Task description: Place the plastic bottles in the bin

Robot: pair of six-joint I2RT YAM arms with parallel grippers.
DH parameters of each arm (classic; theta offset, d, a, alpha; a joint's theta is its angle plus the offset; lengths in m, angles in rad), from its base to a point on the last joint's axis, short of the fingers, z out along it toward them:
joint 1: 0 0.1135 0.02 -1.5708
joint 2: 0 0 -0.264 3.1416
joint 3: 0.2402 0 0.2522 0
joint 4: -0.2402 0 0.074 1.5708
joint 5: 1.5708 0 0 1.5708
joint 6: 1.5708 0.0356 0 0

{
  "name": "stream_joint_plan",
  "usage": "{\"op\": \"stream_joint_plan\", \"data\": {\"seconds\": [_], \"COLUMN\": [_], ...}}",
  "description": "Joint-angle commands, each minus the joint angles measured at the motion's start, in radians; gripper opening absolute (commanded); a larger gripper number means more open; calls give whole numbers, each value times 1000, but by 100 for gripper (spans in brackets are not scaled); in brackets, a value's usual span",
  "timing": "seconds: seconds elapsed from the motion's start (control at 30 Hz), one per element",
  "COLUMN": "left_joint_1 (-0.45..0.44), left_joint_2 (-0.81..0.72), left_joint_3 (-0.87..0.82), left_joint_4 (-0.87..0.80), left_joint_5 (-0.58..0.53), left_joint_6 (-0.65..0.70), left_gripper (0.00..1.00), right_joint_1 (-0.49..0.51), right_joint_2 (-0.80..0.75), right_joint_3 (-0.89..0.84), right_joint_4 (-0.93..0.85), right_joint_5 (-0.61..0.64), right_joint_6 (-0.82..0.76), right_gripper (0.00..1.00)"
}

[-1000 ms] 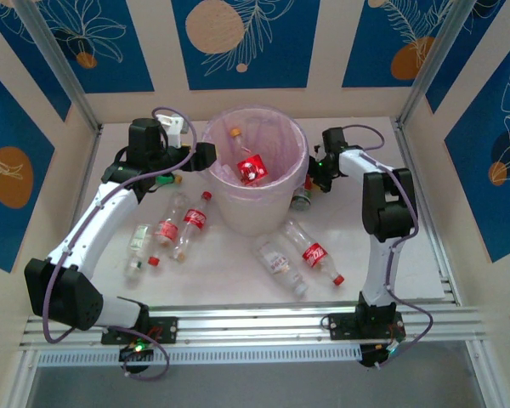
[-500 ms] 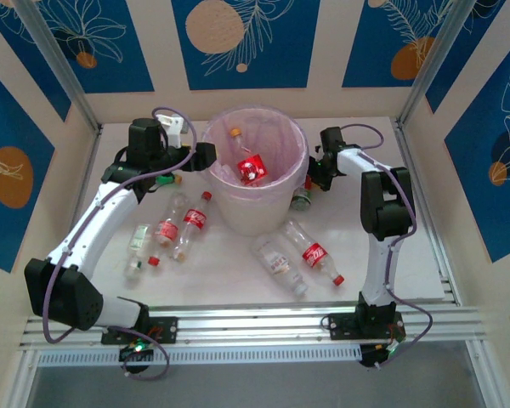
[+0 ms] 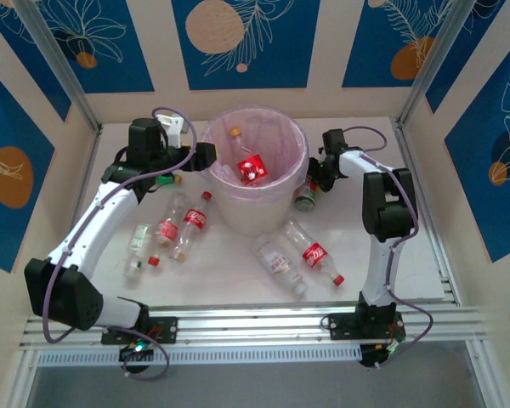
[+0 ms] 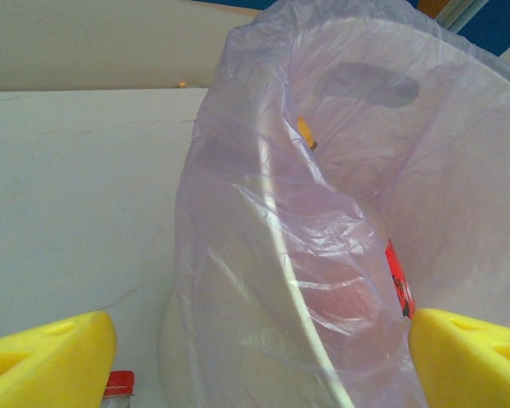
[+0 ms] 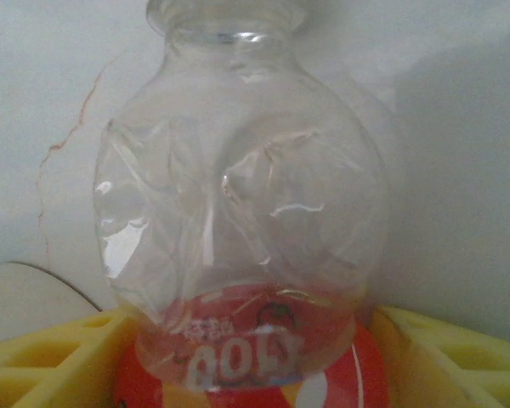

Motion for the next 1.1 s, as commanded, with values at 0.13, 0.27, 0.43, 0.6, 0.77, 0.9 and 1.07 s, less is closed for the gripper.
{"op": "stream_joint_plan", "data": {"seconds": [0.13, 0.27, 0.43, 0.6, 0.77, 0.9, 1.07], "left_joint_1": [-8, -8, -8, -8, -8, -8, -8], "left_joint_2": [26, 26, 30, 28, 20, 17, 20], "left_joint_3": [-35, -34, -35, -34, -32, -32, -32], "left_joint_4": [-117, -117, -117, -117, -123, -124, -124], "left_joint_5": [-39, -39, -39, -39, -53, -58, -57], "left_joint_6": [42, 42, 40, 40, 52, 57, 53], "left_gripper": [89, 89, 88, 89, 89, 89, 89], "right_joint_1": [-46, -81, -56, -27, -5, 6, 12], "right_joint_2": [-167, -233, -247, -141, -43, 6, 13], "right_joint_3": [-76, -117, -108, -9, 60, 92, 91], "right_joint_4": [-24, -19, -64, -138, -180, -188, -180], "right_joint_5": [39, 30, 64, 52, 88, 106, 151], "right_joint_6": [-26, -35, -84, -135, -148, -143, -132], "right_gripper": [69, 67, 70, 88, 90, 86, 72]}}
